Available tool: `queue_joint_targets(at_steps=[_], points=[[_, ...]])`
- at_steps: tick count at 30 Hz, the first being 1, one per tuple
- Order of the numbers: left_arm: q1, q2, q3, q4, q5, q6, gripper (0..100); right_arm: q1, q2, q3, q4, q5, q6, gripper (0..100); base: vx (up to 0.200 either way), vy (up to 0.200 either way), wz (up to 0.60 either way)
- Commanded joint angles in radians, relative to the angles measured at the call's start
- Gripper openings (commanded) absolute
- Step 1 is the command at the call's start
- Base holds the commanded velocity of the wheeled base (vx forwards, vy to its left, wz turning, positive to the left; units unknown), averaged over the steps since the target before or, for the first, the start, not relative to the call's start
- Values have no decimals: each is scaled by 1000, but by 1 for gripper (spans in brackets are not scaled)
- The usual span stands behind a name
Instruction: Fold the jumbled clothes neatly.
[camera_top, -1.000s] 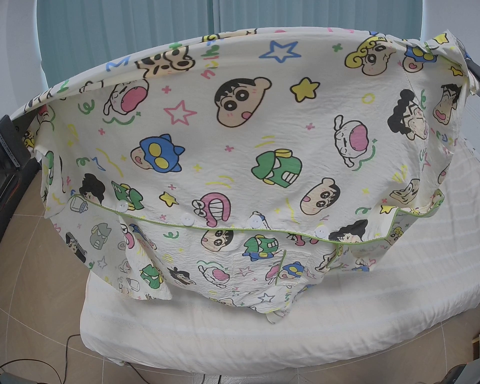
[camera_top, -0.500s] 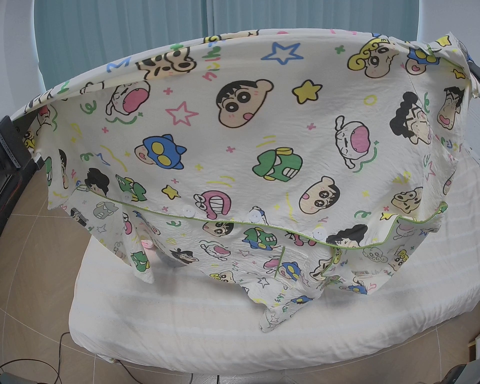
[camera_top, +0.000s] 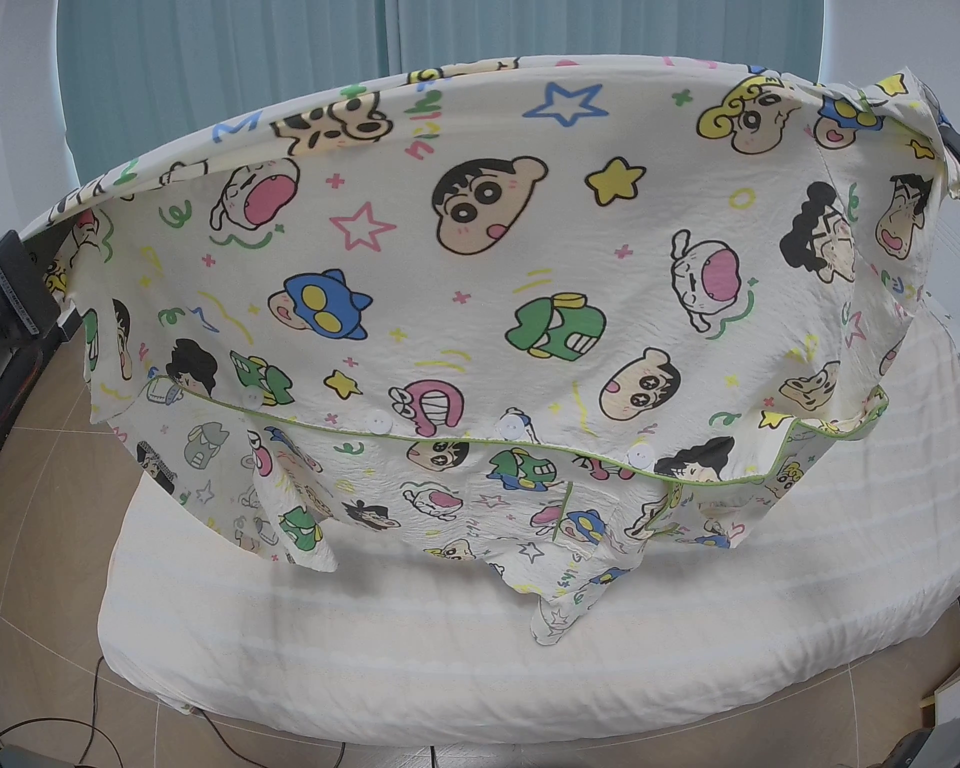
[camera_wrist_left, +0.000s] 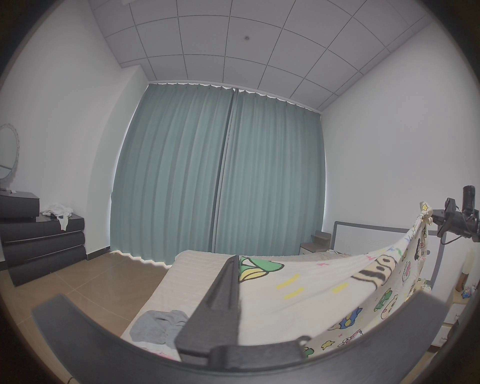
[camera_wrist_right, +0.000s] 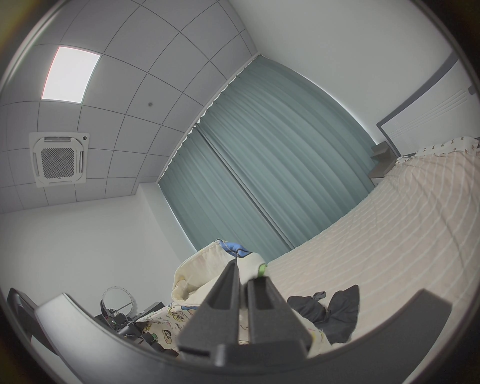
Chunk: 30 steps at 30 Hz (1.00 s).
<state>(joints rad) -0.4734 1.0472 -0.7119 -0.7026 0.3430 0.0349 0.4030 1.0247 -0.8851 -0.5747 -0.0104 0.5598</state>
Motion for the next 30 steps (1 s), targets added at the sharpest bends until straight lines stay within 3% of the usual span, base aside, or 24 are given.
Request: queue_joint_targets(at_steps=[1, 30], points=[[-1, 2, 0, 0, 1, 0, 0, 0, 6, -2, -1, 0, 0, 0, 0, -200, 0], [-1, 2, 3, 2, 1, 0, 0, -4, 20, 5, 4, 6, 0, 0, 0, -200, 0]])
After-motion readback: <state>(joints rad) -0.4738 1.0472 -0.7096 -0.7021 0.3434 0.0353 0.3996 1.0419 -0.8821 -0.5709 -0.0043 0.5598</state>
